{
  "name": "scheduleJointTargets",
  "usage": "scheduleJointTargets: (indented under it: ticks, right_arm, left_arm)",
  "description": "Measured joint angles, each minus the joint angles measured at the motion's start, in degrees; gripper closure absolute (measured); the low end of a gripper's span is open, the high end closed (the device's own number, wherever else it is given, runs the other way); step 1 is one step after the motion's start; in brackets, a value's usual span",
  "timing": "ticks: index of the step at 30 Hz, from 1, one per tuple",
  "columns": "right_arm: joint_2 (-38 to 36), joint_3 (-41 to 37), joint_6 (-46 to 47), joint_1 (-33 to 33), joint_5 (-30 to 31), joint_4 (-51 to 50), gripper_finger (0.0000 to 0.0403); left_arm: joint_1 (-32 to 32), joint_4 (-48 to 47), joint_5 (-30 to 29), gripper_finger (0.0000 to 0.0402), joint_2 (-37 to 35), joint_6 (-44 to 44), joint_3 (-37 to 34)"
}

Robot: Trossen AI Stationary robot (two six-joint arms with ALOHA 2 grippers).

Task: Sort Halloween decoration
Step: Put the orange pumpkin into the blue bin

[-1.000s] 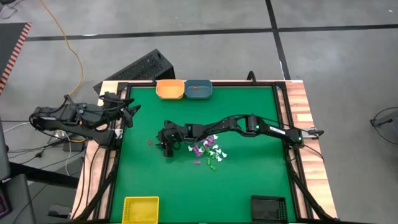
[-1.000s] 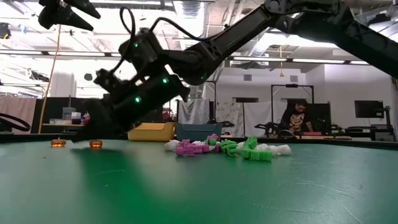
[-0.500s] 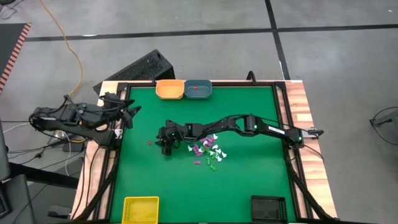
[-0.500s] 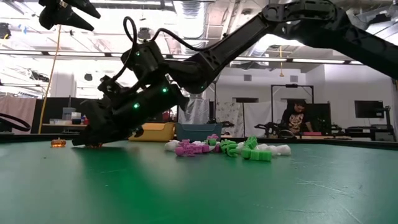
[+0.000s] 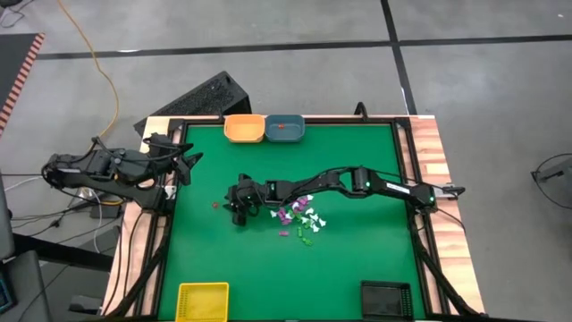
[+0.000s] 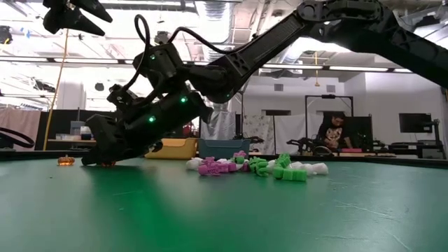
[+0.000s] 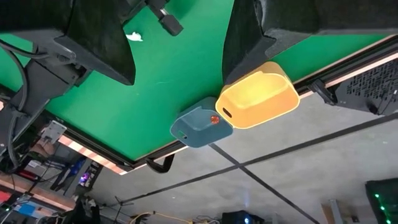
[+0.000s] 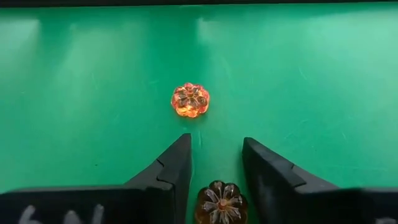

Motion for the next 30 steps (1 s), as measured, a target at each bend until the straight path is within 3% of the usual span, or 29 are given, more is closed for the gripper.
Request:
scheduleJointTargets:
  ticks: [8, 17, 30]
  right_arm:
    - [1.76, -0.02, 4.42, 0.13, 0.22, 0.67, 0.0284]
    - [1.63, 0.09, 3.19, 0.09, 0.38, 1.49, 0.0316]
    - [1.85, 9.70, 2.68, -1.70, -0.69, -2.57, 0.0318]
  left_arm:
    - [0.02, -0.08, -0.02, 0.0170, 0.00, 0.00, 0.00]
    - [0.02, -0.02, -0.94, 0.0170, 0.00, -0.02, 0.00]
    - [0.02, 0.11, -1.16, 0.0170, 0.00, -0.02, 0.00]
